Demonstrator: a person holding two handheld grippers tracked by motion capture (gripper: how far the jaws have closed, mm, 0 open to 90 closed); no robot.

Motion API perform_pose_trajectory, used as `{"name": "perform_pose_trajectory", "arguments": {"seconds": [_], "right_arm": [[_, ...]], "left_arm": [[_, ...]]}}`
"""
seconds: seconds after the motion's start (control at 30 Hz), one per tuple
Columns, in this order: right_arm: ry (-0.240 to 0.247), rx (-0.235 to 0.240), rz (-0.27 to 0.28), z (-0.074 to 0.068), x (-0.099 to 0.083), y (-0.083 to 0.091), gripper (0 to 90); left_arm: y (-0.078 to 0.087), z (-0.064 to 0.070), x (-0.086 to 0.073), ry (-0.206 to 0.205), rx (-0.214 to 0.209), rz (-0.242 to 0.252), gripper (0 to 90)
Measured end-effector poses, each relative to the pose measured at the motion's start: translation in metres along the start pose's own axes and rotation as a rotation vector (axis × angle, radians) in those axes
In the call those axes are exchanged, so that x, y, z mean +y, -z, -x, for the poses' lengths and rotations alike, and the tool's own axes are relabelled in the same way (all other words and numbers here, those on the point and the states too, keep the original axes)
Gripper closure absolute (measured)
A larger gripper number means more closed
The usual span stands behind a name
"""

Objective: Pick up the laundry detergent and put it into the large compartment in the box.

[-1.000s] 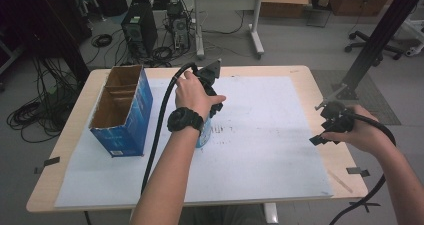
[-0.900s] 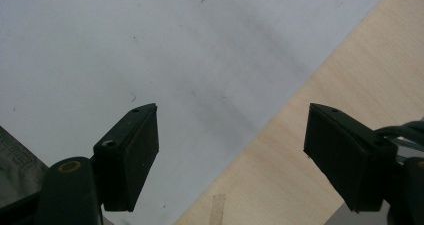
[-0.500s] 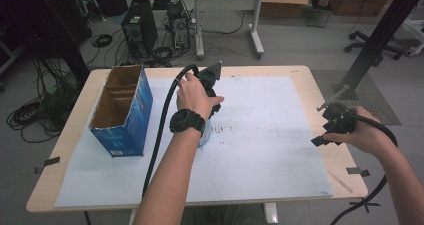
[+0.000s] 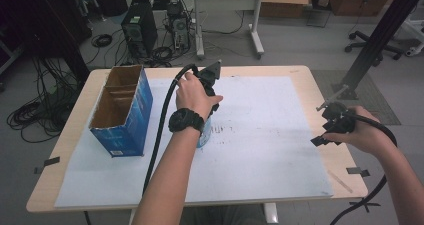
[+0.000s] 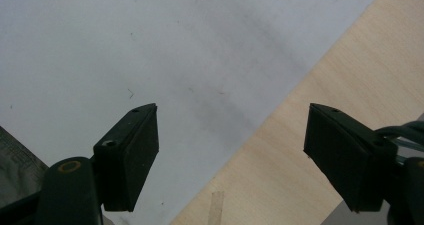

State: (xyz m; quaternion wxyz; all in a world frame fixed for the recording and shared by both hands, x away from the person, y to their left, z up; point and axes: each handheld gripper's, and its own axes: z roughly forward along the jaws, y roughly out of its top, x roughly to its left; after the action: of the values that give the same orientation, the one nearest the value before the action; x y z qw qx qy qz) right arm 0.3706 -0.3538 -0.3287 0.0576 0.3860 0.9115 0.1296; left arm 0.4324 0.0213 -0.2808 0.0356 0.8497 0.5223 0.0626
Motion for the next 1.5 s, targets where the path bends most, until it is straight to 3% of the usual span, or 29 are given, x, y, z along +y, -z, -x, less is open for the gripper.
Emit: {"name": "perform_pose_trajectory", "arguments": {"seconds": [0.67,0.97,1.27,1.5], "right_arm": [[0.007,-0.004,-0.005,-0.003,0.006,0.003,21.6],[0.011,-0.003,-0.009,-0.005,0.011,0.003,21.6],[0.007,-0.006,-0.007,-0.007,0.016,0.006,21.5],[0.006,-0.003,-0.002,-0.008,0.017,0.007,21.4]], "left_arm": [[0.008,-0.004,-0.002,-0.006,-0.035,-0.018,37.6],[0.030,-0.005,-0.002,-0.020,-0.026,-0.023,37.6],[0.058,-0.012,-0.002,-0.012,-0.046,-0.013,37.6],[0.076,-0.019,-0.003,-0.005,-0.026,-0.002,37.6]]}}
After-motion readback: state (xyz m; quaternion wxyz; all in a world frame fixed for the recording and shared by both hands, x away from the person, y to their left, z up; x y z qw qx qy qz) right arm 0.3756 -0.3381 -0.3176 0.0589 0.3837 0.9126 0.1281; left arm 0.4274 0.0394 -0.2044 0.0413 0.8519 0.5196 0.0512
